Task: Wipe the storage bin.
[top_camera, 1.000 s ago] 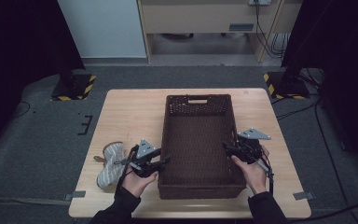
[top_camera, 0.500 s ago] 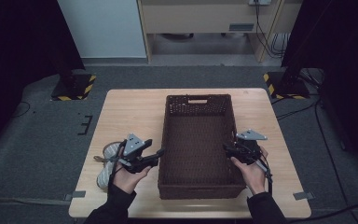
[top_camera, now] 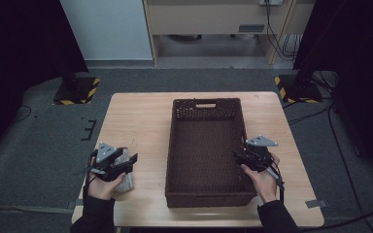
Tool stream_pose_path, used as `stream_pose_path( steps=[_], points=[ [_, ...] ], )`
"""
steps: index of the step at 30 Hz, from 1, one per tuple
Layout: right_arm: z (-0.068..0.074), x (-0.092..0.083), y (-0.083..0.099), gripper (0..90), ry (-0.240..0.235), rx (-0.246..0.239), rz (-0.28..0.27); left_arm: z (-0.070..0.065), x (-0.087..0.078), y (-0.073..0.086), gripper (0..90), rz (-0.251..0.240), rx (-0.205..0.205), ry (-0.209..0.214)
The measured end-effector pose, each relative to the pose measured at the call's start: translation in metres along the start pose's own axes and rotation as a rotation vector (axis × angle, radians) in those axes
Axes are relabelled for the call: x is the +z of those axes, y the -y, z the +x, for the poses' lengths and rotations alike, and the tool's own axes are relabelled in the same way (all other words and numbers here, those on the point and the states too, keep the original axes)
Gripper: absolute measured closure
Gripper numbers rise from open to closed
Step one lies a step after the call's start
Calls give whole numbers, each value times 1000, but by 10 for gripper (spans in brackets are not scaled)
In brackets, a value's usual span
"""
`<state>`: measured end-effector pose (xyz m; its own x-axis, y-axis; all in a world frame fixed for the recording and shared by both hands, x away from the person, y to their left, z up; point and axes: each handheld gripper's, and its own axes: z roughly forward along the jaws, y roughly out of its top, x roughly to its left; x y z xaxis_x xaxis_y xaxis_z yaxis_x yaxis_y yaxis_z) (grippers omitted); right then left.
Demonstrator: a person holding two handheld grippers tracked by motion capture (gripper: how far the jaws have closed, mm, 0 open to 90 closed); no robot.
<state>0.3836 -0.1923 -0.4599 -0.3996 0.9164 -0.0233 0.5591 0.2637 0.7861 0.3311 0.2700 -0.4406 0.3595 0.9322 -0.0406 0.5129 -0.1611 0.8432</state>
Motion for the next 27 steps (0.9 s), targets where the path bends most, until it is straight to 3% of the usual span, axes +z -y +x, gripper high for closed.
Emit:
stream_pose_path(
  steps=[4,8,15,18,22,27],
  points=[
    [0,0,1,415,-3,1,0,8,-4,6,362,8,-11,-27],
    [0,0,1,409,-6,5,2,20,-3,22,358,63,-36,-45],
    [-1,-2,0,399,-16,8,-16,27,12,38,388,133,-63,-34],
    [-1,-3,-1,396,-20,16,-17,25,19,42,420,163,-52,-27],
    [-1,-4,-3,377,-25,22,-27,26,28,47,503,209,-31,-51],
    [-1,-7,-5,360,-31,18,-34,33,28,47,616,201,-77,-47]
  ],
)
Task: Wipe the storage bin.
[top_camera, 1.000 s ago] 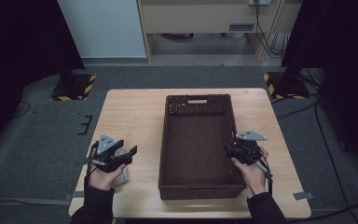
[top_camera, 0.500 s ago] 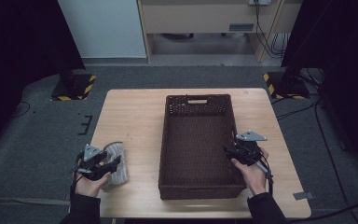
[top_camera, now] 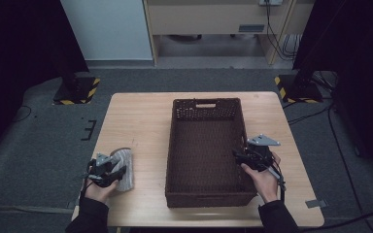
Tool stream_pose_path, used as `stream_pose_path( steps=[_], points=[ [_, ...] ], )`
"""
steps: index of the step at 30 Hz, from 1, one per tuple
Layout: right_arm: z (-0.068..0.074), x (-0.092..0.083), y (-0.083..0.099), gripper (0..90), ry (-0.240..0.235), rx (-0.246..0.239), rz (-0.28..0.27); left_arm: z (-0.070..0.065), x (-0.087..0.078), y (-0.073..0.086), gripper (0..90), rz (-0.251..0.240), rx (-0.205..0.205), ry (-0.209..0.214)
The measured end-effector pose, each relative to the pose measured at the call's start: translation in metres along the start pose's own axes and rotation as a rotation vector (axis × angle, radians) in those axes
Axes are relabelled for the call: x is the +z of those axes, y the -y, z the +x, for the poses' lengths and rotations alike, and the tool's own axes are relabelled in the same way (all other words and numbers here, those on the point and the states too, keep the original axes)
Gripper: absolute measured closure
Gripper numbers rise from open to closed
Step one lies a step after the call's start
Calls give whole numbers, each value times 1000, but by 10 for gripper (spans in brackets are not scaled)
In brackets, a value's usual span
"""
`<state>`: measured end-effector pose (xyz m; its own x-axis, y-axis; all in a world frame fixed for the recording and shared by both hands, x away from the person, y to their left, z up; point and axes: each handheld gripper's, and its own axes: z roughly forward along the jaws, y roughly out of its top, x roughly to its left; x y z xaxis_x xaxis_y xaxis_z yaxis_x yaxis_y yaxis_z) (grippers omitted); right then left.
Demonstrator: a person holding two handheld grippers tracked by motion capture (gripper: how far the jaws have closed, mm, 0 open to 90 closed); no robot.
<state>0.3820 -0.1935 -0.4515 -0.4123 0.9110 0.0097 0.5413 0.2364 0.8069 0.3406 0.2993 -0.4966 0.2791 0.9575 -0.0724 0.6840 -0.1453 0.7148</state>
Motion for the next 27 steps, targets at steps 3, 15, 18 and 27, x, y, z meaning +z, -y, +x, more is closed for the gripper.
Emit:
stream_pose_path(
  steps=[3,15,18,27],
  points=[
    [-1,-3,-2,363,-4,5,-9,0,-2,-1,651,-6,-4,-3],
    [-17,-12,0,466,-4,34,-5,-14,-20,-23,668,-135,-7,47],
    [-17,-8,3,482,2,31,14,-18,-19,-31,668,-152,-1,61],
    [-19,-5,6,582,-34,44,19,-33,-10,-61,668,-190,52,73]
  ],
)
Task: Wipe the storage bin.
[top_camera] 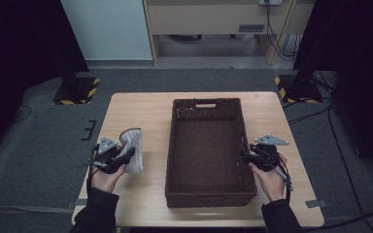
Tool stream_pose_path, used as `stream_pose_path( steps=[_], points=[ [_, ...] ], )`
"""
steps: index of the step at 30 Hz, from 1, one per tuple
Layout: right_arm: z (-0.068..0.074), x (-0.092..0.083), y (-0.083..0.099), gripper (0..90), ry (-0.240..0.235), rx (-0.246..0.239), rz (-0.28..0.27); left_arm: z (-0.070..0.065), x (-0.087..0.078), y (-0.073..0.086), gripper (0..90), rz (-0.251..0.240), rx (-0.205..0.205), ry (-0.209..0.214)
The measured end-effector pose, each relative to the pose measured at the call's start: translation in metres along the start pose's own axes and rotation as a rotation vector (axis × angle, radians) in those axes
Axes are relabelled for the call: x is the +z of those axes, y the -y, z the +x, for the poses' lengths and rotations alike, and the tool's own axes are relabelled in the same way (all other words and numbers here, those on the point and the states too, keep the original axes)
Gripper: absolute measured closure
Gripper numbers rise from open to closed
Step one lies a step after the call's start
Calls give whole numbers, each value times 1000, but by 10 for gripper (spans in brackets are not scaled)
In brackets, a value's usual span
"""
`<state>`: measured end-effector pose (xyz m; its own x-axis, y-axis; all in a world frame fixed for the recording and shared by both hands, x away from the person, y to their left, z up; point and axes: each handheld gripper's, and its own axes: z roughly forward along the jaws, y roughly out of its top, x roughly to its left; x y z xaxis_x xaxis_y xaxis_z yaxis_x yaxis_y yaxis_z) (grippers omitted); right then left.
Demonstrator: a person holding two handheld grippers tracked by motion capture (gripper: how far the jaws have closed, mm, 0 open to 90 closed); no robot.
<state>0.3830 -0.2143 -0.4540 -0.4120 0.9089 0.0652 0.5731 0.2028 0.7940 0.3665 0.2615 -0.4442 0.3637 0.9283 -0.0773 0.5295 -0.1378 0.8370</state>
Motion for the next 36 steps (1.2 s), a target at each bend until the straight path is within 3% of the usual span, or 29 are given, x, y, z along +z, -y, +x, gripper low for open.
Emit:
stream_pose_path(
  steps=[5,18,36],
  points=[
    [2,0,-1,644,-19,-23,6,-3,16,-16,668,-16,-15,15],
    [-1,-1,-1,659,-39,-42,5,-7,51,-58,668,-44,-7,24],
    [-7,3,-4,685,-41,-66,-2,-17,106,-100,674,-59,48,52]
  ],
)
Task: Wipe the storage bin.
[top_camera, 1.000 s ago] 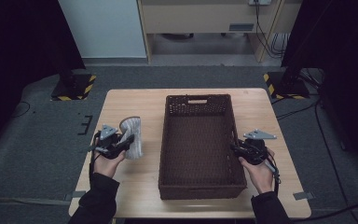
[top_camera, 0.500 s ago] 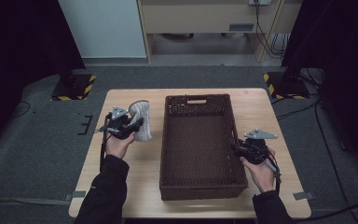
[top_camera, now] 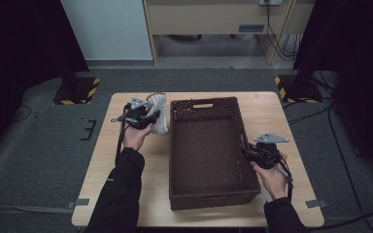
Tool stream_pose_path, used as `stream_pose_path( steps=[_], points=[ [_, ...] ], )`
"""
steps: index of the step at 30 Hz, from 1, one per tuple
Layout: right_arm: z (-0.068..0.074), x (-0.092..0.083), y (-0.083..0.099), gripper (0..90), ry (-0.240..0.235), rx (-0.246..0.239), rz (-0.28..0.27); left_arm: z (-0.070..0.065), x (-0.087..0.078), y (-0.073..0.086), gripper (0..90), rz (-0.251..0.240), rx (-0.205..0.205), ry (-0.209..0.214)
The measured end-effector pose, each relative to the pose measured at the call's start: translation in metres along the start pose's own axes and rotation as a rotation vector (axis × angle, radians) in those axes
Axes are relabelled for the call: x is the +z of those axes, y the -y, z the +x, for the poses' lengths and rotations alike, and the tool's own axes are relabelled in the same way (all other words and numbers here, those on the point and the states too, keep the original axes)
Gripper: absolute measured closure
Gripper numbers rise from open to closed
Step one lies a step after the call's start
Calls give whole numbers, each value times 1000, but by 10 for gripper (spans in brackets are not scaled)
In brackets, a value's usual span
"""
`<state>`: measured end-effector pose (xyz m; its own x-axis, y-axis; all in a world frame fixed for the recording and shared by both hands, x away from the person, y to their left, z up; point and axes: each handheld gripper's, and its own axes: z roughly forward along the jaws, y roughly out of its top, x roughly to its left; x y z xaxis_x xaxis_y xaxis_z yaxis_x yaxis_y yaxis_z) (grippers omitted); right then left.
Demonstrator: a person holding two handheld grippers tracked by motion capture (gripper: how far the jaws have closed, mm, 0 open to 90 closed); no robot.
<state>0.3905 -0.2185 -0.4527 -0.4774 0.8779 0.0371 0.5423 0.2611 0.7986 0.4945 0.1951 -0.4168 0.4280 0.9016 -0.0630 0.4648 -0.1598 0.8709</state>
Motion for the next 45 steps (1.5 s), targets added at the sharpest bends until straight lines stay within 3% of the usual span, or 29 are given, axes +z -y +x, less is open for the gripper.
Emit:
stream_pose_path(
  steps=[4,10,18,24,27,30,34,36,38,41,45],
  points=[
    [-1,0,0,681,-9,5,0,-3,13,-2,676,-7,22,11],
    [-1,0,1,678,-12,19,-9,-4,32,5,683,30,55,22],
    [-1,1,1,677,-13,23,-11,-2,57,24,694,115,99,9],
    [-1,0,1,676,-12,21,-10,1,71,43,698,162,69,21],
    [-1,0,1,676,-13,19,-9,3,76,54,699,168,31,35],
    [-1,0,1,676,-12,21,-9,3,79,62,699,172,26,38],
    [-1,0,2,675,-12,20,-9,6,73,60,701,154,-26,53],
    [-1,0,2,675,-13,20,-9,10,65,53,706,102,-75,79],
    [-1,0,2,674,-14,20,-11,13,54,44,709,46,-92,107],
    [-1,0,2,674,-15,21,-11,12,37,27,710,-47,-85,159],
    [-1,0,2,674,-13,19,-11,4,24,14,710,-105,-46,178]
  ],
)
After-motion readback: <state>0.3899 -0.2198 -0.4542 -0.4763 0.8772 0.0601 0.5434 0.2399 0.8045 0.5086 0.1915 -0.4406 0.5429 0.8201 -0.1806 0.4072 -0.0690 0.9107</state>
